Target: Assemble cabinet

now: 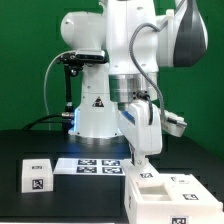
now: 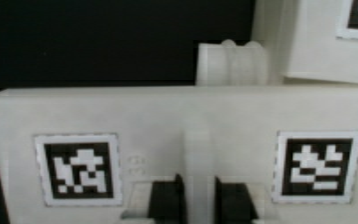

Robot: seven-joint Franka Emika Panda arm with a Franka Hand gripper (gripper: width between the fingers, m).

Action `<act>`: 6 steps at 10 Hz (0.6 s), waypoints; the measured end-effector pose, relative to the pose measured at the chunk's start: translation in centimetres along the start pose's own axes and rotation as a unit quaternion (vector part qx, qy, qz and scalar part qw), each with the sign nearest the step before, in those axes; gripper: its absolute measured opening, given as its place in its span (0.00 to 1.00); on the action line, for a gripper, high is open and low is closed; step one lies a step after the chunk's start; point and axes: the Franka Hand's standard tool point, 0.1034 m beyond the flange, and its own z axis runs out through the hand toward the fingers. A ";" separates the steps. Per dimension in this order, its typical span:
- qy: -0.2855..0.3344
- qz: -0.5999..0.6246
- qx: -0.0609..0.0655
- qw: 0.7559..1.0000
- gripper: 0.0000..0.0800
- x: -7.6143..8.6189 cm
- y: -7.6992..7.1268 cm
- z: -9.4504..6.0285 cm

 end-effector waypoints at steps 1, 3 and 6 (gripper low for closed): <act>0.002 -0.001 0.006 1.000 0.08 0.0 -1.0 0.0; 0.008 -0.001 0.019 1.000 0.08 0.1 -3.6 -0.1; 0.015 -0.002 0.034 0.999 0.08 0.5 -5.7 -0.1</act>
Offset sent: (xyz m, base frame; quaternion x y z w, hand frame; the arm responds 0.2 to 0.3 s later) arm 0.0622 0.0064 0.0030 0.0124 0.0312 -0.0205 0.9992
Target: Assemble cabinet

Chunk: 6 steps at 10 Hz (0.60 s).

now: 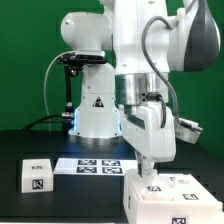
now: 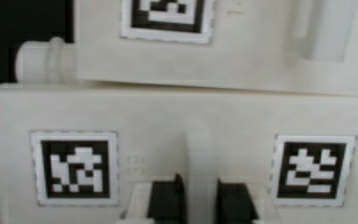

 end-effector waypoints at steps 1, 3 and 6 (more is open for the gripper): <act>0.000 0.000 0.000 1.000 0.08 0.0 0.0 0.0; 0.001 0.000 0.001 1.000 0.08 0.0 -0.2 0.0; 0.004 -0.002 0.008 1.000 0.08 0.1 -2.5 0.2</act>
Offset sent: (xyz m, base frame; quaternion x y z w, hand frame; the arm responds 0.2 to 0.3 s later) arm 0.0256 0.0027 -0.0046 0.0251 0.0039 -0.0060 0.9997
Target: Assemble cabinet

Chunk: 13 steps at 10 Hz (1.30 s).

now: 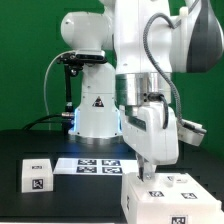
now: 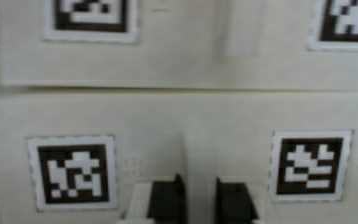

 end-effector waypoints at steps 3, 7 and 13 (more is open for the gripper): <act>-0.002 0.005 -0.004 1.000 0.08 0.0 0.0 0.0; -0.007 0.001 -0.002 1.000 0.34 -0.2 -0.3 -1.0; -0.019 -0.006 0.010 1.000 0.81 -0.7 -0.4 -3.5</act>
Offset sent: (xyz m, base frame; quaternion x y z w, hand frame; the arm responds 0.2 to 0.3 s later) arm 0.0121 0.0064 0.0069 -0.0168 0.0077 -0.0115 0.9998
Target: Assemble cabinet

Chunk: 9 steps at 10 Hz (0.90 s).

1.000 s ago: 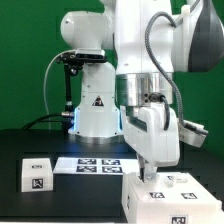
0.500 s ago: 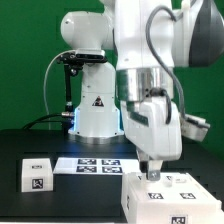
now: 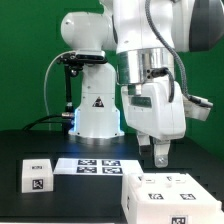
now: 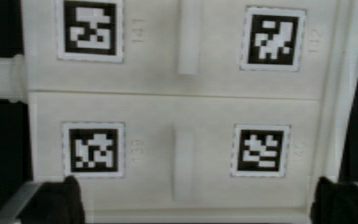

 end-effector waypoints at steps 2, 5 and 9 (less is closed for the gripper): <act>0.000 0.000 -0.001 1.000 0.81 0.0 0.0 0.1; 0.000 -0.055 -0.002 0.998 0.81 0.1 0.3 0.0; 0.004 -0.177 -0.013 0.984 0.81 -1.1 0.9 0.3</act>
Offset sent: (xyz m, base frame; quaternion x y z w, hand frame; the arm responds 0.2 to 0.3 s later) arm 0.0000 0.0000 0.0000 0.0000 0.0000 0.0000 1.0000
